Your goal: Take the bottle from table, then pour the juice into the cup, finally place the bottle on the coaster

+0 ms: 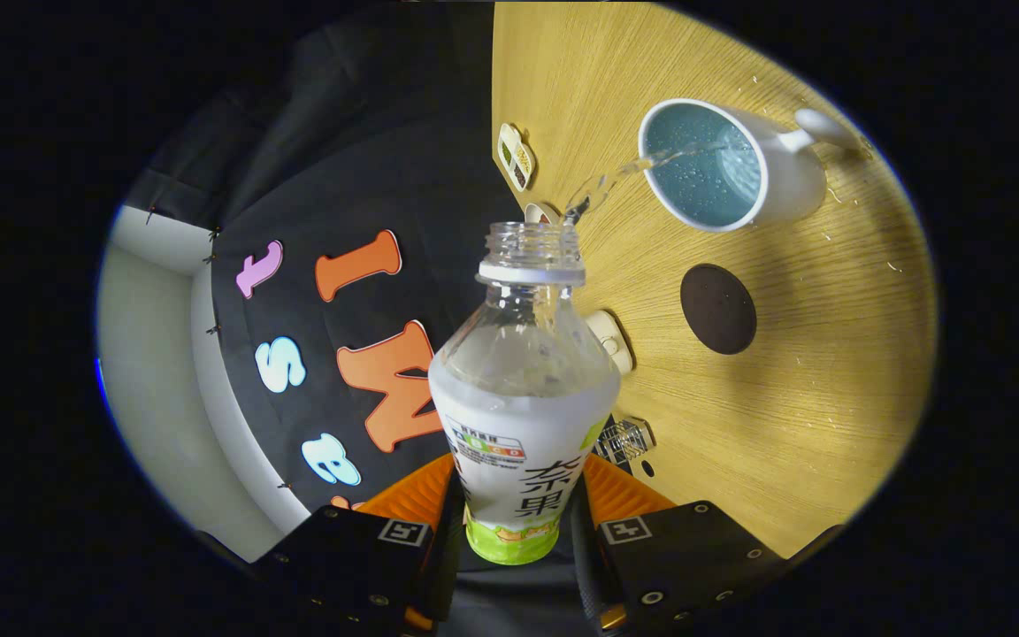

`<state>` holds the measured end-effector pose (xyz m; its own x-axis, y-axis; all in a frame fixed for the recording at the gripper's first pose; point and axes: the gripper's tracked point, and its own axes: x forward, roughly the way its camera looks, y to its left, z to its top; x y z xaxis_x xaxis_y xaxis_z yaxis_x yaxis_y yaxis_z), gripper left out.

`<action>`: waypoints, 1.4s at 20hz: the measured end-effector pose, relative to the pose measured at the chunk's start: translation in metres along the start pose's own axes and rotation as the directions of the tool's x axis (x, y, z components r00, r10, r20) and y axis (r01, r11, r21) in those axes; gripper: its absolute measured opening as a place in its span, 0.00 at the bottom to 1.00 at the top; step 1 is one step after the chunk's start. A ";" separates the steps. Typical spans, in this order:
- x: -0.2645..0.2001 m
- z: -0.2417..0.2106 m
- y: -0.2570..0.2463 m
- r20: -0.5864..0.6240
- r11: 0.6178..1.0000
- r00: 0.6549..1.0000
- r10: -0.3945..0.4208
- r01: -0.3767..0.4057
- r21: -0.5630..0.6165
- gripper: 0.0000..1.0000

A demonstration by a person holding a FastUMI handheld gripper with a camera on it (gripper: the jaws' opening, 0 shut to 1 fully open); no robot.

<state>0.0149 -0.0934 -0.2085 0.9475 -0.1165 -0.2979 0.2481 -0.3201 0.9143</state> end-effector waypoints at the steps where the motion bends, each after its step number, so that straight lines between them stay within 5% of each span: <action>1: -0.002 -0.001 0.001 -0.002 1.000 1.000 0.001 -0.001 0.005 0.56; 28: 0.003 0.007 0.012 0.024 0.991 1.000 0.019 -0.023 0.133 0.56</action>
<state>0.0193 -0.1044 -0.2004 0.9469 -0.1455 -0.2866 0.1977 -0.4395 0.8762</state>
